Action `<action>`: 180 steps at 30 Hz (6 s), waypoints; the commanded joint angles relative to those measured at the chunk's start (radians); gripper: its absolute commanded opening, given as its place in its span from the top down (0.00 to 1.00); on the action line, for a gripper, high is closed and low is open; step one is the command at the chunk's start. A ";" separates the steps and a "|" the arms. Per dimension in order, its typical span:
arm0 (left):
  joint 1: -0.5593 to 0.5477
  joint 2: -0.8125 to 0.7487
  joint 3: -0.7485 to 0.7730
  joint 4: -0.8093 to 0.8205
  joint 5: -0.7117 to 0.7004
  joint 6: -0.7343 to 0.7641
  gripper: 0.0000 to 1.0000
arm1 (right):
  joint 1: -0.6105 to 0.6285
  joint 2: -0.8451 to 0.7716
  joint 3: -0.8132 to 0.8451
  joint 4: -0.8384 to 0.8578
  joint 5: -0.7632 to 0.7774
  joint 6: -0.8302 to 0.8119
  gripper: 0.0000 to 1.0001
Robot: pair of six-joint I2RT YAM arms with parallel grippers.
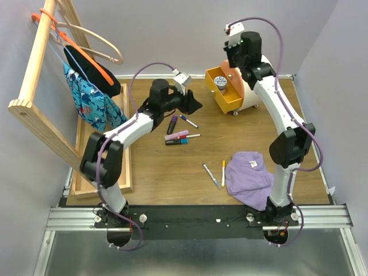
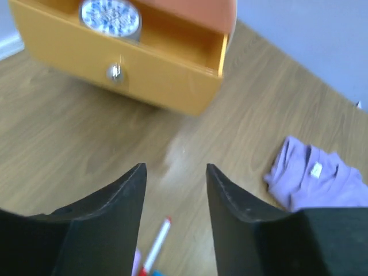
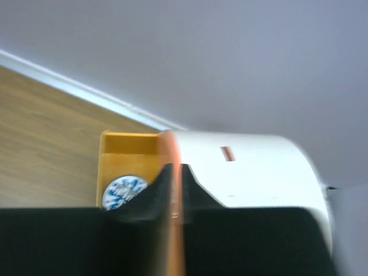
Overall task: Sort the stationery into containers
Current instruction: Place the stationery in the drawer, then close the drawer in the storage box, then open the drawer in the storage box.
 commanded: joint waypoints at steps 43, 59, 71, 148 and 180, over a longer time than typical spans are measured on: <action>-0.024 0.662 0.666 0.327 0.164 -0.223 1.00 | -0.202 0.115 -0.119 0.089 -0.043 0.062 0.99; 0.029 0.548 0.708 0.379 0.228 -0.229 1.00 | -0.204 0.126 -0.159 0.073 -0.069 0.067 0.99; 0.045 0.625 0.654 0.249 0.214 -0.090 1.00 | -0.204 0.155 -0.131 0.068 -0.078 0.067 0.99; -0.006 0.562 0.677 0.275 0.165 -0.544 0.12 | -0.201 0.212 -0.159 0.010 -0.192 0.099 0.99; -0.081 0.890 1.103 0.177 0.050 -0.212 0.39 | -0.190 0.166 -0.217 0.025 -0.135 0.045 0.99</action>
